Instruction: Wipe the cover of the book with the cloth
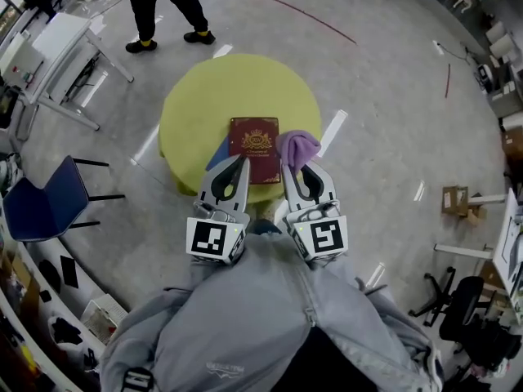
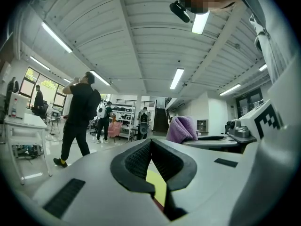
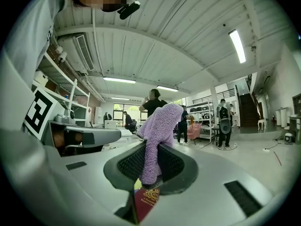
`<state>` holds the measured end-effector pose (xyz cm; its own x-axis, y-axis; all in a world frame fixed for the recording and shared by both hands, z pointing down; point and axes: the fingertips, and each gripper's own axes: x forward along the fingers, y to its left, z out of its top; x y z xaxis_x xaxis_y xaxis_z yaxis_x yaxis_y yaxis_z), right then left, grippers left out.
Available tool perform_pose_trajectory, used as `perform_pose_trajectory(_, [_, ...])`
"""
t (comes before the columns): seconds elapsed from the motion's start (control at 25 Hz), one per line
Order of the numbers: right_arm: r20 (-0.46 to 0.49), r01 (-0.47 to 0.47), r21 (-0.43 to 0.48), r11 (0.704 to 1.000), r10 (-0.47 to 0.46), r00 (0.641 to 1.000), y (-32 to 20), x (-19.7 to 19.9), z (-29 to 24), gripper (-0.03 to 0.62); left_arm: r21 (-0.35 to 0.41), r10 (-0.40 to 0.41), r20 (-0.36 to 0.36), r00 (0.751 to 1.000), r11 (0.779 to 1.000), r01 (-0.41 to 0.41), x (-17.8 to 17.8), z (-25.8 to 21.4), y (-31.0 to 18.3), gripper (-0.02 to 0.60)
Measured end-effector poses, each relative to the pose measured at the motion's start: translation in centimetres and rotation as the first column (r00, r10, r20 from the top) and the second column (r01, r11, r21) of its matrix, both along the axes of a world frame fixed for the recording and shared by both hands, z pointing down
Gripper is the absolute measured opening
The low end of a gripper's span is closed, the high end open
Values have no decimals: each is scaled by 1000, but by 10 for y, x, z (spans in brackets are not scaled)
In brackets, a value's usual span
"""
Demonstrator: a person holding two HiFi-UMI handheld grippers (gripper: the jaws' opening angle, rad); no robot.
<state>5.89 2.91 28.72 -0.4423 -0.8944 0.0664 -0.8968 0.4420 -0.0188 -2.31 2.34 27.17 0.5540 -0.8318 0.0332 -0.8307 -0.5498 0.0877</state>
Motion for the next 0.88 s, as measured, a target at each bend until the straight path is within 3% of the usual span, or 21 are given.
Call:
perform_pose_trajectory(0.16, [-5, 33, -27, 999, -33, 999, -25, 4, 3, 75, -16, -47, -3, 999, 999, 47, 2, 3, -19, 18])
perform_pose_trajectory(0.44, [9, 105, 15, 994, -105, 994, -56, 8, 4, 75, -7, -109, 2, 994, 994, 109, 6, 1, -46, 18])
perform_pose_trajectory(0.88, [-7, 149, 34, 988, -148, 989, -76, 7, 1, 75, -10, -130, 13, 991, 991, 131, 5, 1, -58, 18])
